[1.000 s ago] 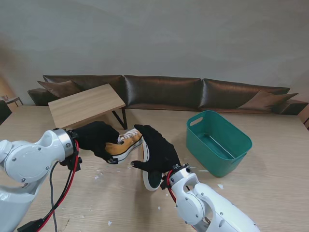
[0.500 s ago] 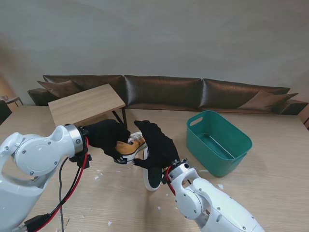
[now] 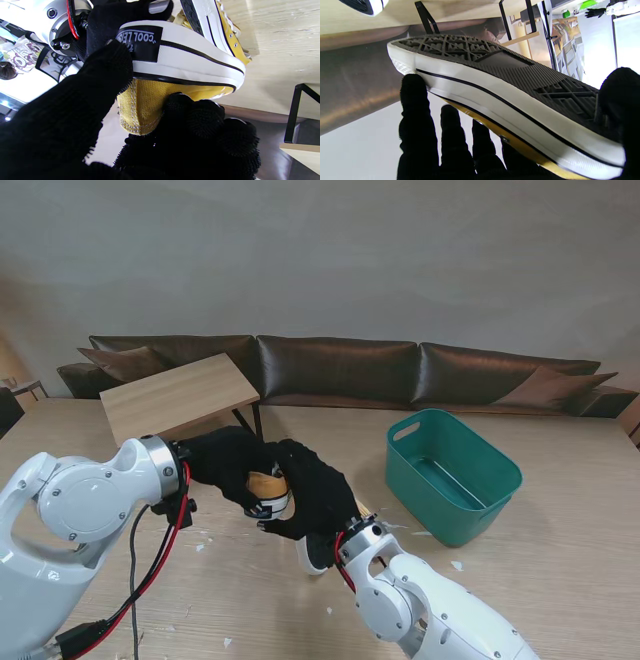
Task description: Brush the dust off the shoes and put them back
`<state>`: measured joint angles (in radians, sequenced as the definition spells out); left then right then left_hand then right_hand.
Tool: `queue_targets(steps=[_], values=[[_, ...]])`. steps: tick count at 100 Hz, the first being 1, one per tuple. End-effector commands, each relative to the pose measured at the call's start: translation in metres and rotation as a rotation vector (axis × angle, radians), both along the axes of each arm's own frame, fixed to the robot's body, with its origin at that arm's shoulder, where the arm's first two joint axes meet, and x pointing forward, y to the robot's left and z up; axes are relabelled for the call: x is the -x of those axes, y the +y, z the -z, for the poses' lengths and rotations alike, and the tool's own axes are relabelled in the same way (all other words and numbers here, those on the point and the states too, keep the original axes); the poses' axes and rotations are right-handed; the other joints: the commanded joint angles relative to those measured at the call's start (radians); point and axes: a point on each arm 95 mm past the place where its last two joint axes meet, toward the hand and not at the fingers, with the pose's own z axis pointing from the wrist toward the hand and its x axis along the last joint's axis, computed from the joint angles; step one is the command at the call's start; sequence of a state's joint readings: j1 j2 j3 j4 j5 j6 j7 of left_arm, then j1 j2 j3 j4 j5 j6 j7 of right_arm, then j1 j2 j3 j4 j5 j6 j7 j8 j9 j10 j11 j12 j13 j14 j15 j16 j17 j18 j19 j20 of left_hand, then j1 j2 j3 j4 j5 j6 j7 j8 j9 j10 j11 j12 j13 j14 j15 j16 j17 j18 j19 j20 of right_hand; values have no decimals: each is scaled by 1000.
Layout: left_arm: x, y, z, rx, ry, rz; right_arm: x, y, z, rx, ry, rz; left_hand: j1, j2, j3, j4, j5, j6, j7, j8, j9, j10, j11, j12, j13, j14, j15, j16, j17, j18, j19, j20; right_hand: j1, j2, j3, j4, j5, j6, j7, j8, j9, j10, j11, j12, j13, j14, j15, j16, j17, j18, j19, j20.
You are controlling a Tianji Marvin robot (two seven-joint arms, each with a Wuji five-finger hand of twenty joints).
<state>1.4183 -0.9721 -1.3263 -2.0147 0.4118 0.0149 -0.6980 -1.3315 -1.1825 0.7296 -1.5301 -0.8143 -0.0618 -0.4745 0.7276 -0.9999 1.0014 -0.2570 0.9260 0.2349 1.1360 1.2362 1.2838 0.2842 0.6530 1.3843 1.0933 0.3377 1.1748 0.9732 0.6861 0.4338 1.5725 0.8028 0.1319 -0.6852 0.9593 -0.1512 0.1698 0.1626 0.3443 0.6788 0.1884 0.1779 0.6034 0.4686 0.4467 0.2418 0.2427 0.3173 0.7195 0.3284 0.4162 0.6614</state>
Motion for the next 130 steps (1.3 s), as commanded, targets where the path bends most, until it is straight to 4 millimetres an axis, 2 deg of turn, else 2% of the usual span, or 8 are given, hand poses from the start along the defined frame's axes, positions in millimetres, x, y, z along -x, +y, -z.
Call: queue_targets(steps=[1, 32, 39, 48, 72, 84, 100, 130], values=[[2, -7, -9, 13, -15, 28, -1, 9, -2, -26, -36, 8, 187, 122, 201, 132, 132, 129, 520, 140, 43, -118, 35, 30, 33, -62, 8, 1, 1, -58, 11, 3, -2, -40, 43, -19, 31, -16, 148, -18, 8, -26, 107, 42, 54, -27, 85, 45, -593, -28, 1, 16], [3, -5, -18, 36, -63, 15, -2, 21, -11, -175, -155, 42, 191, 138, 170, 121, 121, 128, 511, 142, 31, -112, 21, 23, 20, -58, 2, 0, -14, -62, 10, 7, 161, 48, 181, 5, 435, -193, 575, -144, 624, -169, 157, 58, 446, -97, 284, 102, -379, -13, 394, -155], [3, -4, -20, 39, -77, 9, -1, 22, -14, -194, -169, 37, 196, 149, 141, 120, 112, 126, 502, 141, 23, -112, 9, 18, 10, -59, -5, -3, -20, -65, 7, 8, 222, 23, 206, -131, 515, -256, 665, -301, 737, -185, 141, 60, 525, -118, 311, 121, -350, -24, 502, -195], [3, -3, -22, 44, -101, 2, 1, 25, -18, -232, -173, 23, 196, 159, 99, 108, 100, 121, 491, 140, 10, -121, -16, -1, -4, -66, -30, -16, -33, -69, -12, 3, 298, -14, 249, -162, 613, -285, 784, -389, 908, -186, 171, 100, 679, -133, 426, 185, -267, -31, 623, -211], [7, 3, -27, 56, -158, -27, 2, 31, -29, -305, -188, 30, 95, 312, -180, 107, -11, 52, 319, 89, -128, -35, -233, -249, -147, -5, -275, -126, -177, -70, -158, -24, 372, -66, 325, -174, 739, -340, 822, -338, 1052, -195, 172, 180, 844, -149, 507, 243, -113, -84, 760, -221], [11, 10, -30, 60, -173, -39, 1, 34, -37, -337, -163, 35, 113, 336, -305, 91, -156, 10, 28, -219, -251, -5, -284, -582, -255, 12, -422, -192, -301, -68, -308, -47, 390, -87, 347, -175, 755, -365, 817, -286, 1084, -184, 167, 210, 865, -168, 580, 288, -48, -109, 797, -225], [18, 18, -31, 85, -212, -78, 0, 38, -46, -390, -117, 39, 23, 486, -339, 175, -170, -45, -772, -706, -410, 39, -445, -791, -449, 50, -685, -337, -501, -54, -612, -155, 402, -103, 367, -177, 766, -370, 809, -252, 1111, -177, 152, 225, 866, -177, 629, 302, -16, -114, 800, -227], [32, 52, -29, 141, -306, -227, -1, 32, -52, -447, -51, 58, -7, 525, -440, 184, -363, -98, -1029, -906, -662, 24, -568, -1022, -669, 32, -970, -533, -624, -103, -975, -228, 408, -104, 370, -178, 772, -350, 801, -238, 1122, -168, 139, 237, 864, -172, 644, 305, -14, -104, 793, -226]])
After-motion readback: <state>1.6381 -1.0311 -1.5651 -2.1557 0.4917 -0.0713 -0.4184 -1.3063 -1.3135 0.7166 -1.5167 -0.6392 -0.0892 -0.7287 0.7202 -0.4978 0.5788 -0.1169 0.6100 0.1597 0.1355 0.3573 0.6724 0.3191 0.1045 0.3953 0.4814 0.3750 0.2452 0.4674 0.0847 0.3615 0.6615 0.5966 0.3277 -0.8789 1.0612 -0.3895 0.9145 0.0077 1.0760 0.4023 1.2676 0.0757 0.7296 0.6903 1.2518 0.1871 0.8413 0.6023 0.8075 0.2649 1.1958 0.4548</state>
